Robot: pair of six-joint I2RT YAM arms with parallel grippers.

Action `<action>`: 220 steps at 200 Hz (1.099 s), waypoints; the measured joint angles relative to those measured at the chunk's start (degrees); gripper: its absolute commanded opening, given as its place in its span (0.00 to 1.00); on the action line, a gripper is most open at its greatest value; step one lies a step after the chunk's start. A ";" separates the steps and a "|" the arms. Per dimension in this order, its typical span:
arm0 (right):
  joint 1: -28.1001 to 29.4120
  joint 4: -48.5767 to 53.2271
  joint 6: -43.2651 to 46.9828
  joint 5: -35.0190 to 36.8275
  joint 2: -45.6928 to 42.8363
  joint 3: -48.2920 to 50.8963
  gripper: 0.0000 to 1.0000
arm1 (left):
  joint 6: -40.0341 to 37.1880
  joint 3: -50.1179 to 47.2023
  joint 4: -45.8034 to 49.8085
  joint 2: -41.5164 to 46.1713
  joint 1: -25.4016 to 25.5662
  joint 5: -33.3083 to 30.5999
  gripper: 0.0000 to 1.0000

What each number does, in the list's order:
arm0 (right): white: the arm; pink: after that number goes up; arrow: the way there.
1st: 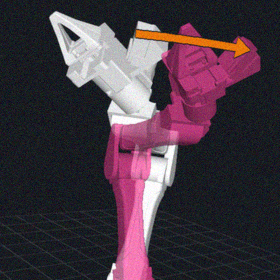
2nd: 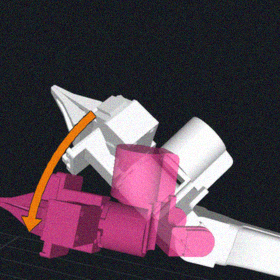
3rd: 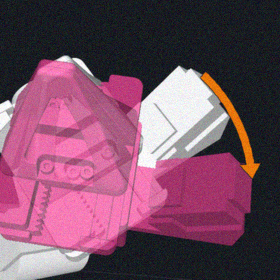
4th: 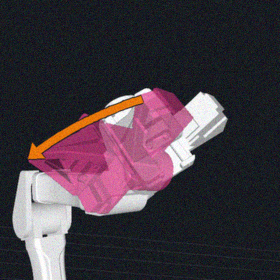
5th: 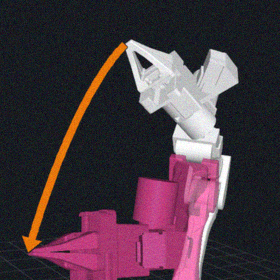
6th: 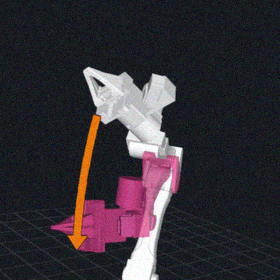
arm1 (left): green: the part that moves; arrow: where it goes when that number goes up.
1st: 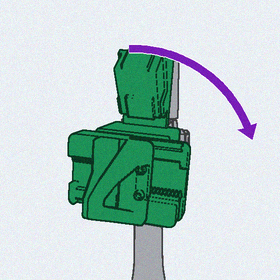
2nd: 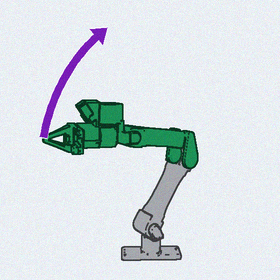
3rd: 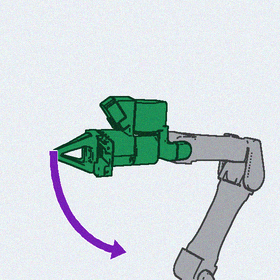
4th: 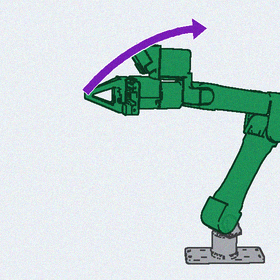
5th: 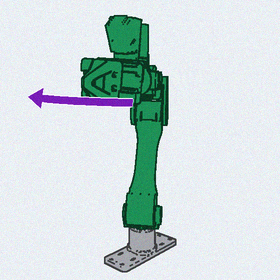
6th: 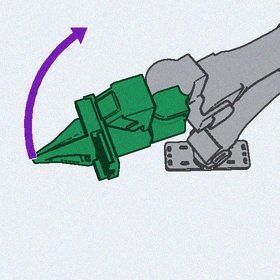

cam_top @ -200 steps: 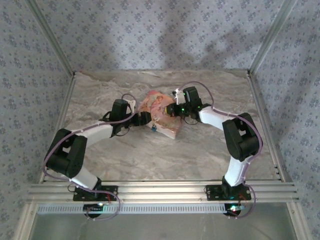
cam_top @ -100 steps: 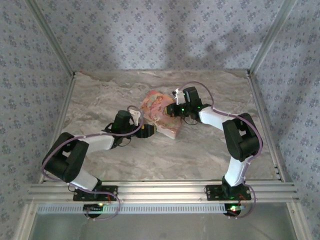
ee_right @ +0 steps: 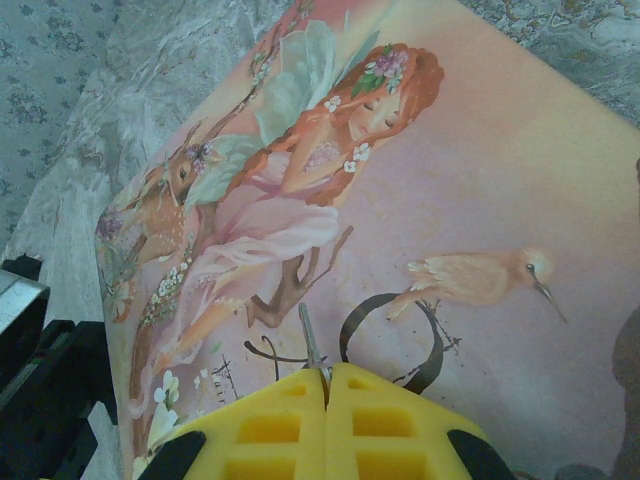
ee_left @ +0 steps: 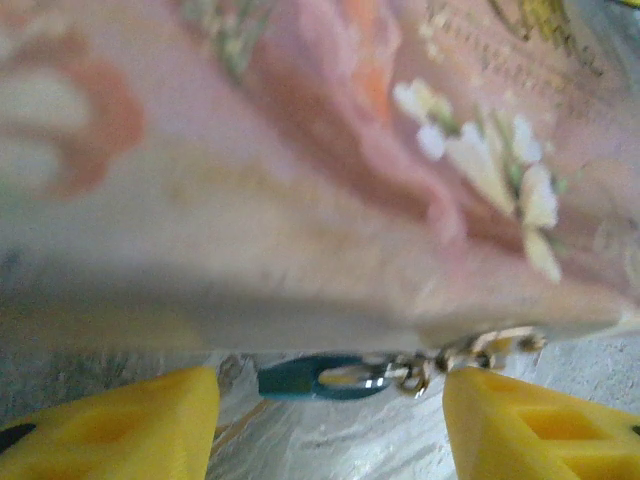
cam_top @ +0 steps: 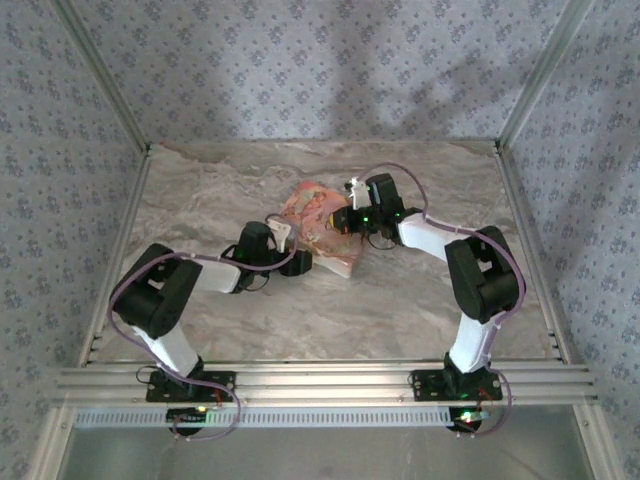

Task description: Unlock the padlock with the key

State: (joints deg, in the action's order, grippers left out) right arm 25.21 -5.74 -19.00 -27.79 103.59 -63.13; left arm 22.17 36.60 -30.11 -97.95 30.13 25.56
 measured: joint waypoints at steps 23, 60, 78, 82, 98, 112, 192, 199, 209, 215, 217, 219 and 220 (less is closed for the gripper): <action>-0.09 0.02 0.00 0.20 -0.07 0.00 0.00 | -0.31 1.27 0.11 -1.18 0.00 0.63 0.53; -0.22 0.00 0.00 0.48 -0.11 0.07 0.00 | -0.83 2.91 0.98 -2.54 0.24 1.16 0.48; -0.22 0.00 0.00 0.48 -0.11 0.11 0.00 | -1.22 3.74 1.66 -3.10 0.55 1.22 0.46; -0.22 0.00 0.00 0.48 -0.13 0.11 0.00 | -1.29 3.93 1.84 -3.23 0.63 1.25 0.46; -0.22 0.04 0.00 0.63 -0.22 0.11 0.00 | -1.42 4.57 2.14 -3.56 0.90 1.14 0.46; -0.22 0.02 0.00 0.63 -0.22 0.17 0.00 | -1.44 5.01 2.47 -3.82 1.20 0.74 0.45; -0.22 0.26 0.00 0.66 -0.48 0.33 0.00 | -3.80 6.99 4.20 -5.49 3.37 -2.73 0.45; -0.22 0.26 0.00 0.66 -0.48 0.33 0.00 | -4.02 7.10 4.46 -5.60 3.45 -2.89 0.44; -0.22 0.28 0.00 0.66 -0.48 0.33 0.00 | -4.31 7.28 4.68 -5.73 3.67 -3.06 0.42; -0.22 0.26 0.00 0.66 -0.48 0.33 0.00 | -4.39 7.39 4.79 -5.77 3.76 -3.10 0.40; -0.22 0.28 0.00 0.63 -0.48 0.33 0.00 | -4.55 7.43 4.87 -5.77 3.76 -3.10 0.40; -0.22 0.28 0.00 0.63 -0.48 0.33 0.00 | -4.63 7.45 4.90 -5.77 3.76 -3.10 0.39; -0.22 0.28 0.00 0.63 -0.48 0.33 0.00 | -4.57 7.48 4.92 -5.77 3.76 -3.13 0.39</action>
State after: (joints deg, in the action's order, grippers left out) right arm 24.99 -5.45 -19.00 -27.16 103.11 -62.81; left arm 17.61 44.07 -25.19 -103.72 33.89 22.44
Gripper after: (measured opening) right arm 0.060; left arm 0.417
